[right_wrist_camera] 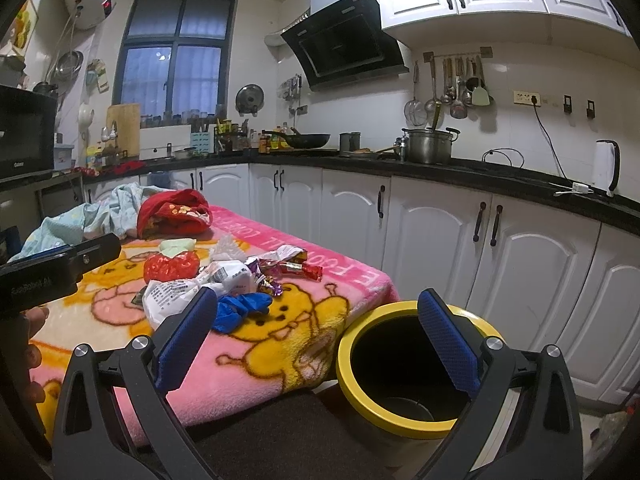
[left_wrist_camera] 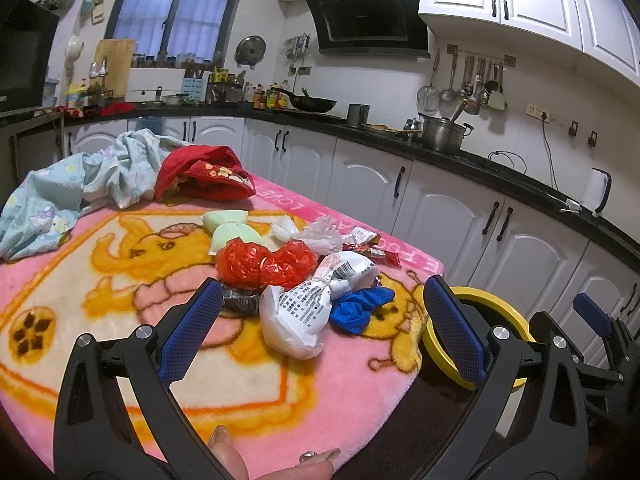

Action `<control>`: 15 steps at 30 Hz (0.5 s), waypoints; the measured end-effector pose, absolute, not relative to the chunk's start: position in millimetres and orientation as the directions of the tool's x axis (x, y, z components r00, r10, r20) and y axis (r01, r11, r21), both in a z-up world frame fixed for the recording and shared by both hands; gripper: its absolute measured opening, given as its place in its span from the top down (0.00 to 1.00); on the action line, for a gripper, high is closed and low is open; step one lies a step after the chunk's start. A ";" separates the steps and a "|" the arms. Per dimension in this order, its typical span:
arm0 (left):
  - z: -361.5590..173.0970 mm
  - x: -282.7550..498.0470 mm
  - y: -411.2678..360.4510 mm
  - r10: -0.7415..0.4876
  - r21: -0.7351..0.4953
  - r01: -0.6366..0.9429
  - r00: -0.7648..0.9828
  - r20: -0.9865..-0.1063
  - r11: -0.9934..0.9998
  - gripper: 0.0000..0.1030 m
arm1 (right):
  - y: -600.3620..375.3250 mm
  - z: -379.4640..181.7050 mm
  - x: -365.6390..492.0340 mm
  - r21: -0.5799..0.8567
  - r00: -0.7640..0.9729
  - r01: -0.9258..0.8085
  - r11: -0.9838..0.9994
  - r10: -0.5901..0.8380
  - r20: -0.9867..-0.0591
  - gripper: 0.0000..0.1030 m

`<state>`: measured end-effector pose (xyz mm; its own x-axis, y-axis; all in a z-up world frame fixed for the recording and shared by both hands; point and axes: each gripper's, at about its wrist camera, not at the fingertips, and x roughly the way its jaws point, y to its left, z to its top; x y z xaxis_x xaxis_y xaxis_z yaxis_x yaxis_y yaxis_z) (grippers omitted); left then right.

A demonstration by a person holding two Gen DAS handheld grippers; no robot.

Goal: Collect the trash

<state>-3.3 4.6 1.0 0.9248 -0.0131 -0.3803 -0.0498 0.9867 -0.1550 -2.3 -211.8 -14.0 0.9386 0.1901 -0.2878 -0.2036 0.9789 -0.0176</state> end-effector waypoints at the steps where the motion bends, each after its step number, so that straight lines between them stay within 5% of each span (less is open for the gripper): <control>1: 0.4 -2.8 4.7 -0.014 -0.158 -0.052 0.923 -0.385 0.986 0.10 | -211.1 -13.5 -0.7 -0.018 0.938 -0.207 0.978 0.193 -0.289 0.06; 15: 5.0 8.2 35.9 0.026 -0.202 -0.118 0.912 -0.410 0.972 0.10 | -170.7 -8.3 22.2 -0.056 0.870 -0.347 0.936 0.299 -0.391 0.06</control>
<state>8.2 35.9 5.0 0.9117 0.0260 -0.4100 -0.1184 0.9723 -0.2017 22.2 -170.7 -8.3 0.8703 0.2994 -0.3912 -0.3474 0.9360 -0.0564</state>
